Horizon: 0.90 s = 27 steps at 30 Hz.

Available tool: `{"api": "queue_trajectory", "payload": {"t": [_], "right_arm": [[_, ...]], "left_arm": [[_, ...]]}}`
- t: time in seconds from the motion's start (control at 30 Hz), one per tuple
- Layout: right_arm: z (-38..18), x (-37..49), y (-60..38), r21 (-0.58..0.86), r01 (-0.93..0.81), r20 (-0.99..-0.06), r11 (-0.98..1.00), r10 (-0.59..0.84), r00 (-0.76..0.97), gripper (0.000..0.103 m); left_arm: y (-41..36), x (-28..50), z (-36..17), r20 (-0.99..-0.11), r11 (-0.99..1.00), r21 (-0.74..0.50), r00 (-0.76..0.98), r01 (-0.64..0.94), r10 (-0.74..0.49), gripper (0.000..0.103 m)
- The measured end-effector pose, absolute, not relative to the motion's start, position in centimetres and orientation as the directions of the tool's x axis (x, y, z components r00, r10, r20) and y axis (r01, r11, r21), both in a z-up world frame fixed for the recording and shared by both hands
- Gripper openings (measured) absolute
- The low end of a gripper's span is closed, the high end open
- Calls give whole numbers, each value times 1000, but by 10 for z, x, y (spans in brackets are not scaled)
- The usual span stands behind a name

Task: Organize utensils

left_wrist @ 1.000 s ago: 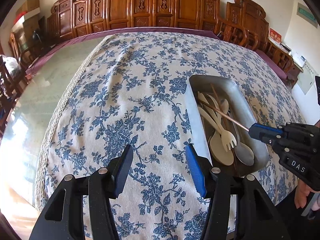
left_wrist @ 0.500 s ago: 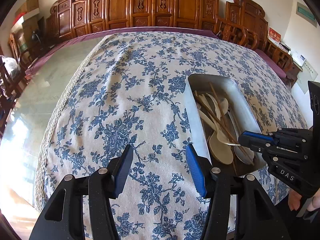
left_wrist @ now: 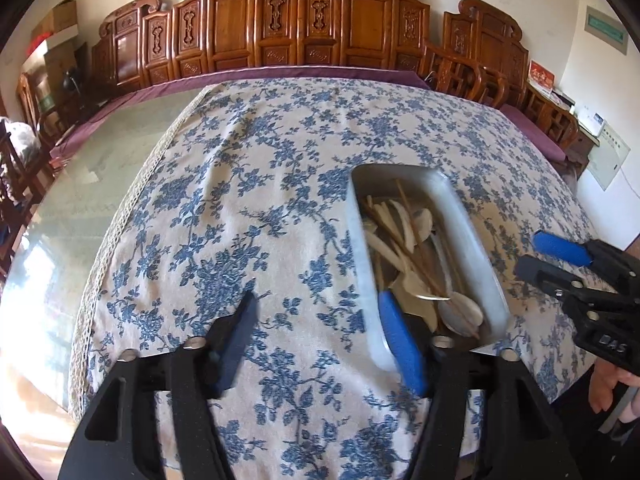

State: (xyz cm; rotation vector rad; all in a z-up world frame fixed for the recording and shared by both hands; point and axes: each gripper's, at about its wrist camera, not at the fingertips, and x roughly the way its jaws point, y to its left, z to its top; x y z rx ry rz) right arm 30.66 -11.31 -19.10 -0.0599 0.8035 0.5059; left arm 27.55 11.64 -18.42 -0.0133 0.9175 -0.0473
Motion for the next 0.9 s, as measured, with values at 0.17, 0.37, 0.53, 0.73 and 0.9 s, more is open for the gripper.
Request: {"api": "queue_trajectory", "payload": {"t": [0.17,0.37,0.53,0.73,0.9], "right_arm": [[-174,290,-143,114,-402,-670,909,369,644,92],[-156,263,-177,97,-345,-636,933,325,700,100],[-139,237,-200,82,-307,-607,948,292,739,100],[-123,208,-225,67,-246,-582,967,239,777,100],[-114,188,-237,54,-211,-571,976,203,796,100]], "left_arm": [[96,265,-169,-769,999,-8,639,45,-35,88],[64,247,-143,-730,997,44,683,68,-14,95],[42,229,-123,-710,996,23,703,82,-41,95],[16,204,-104,-684,994,6,726,105,-73,95],[-2,184,-97,-678,993,35,732,117,-63,95]]}}
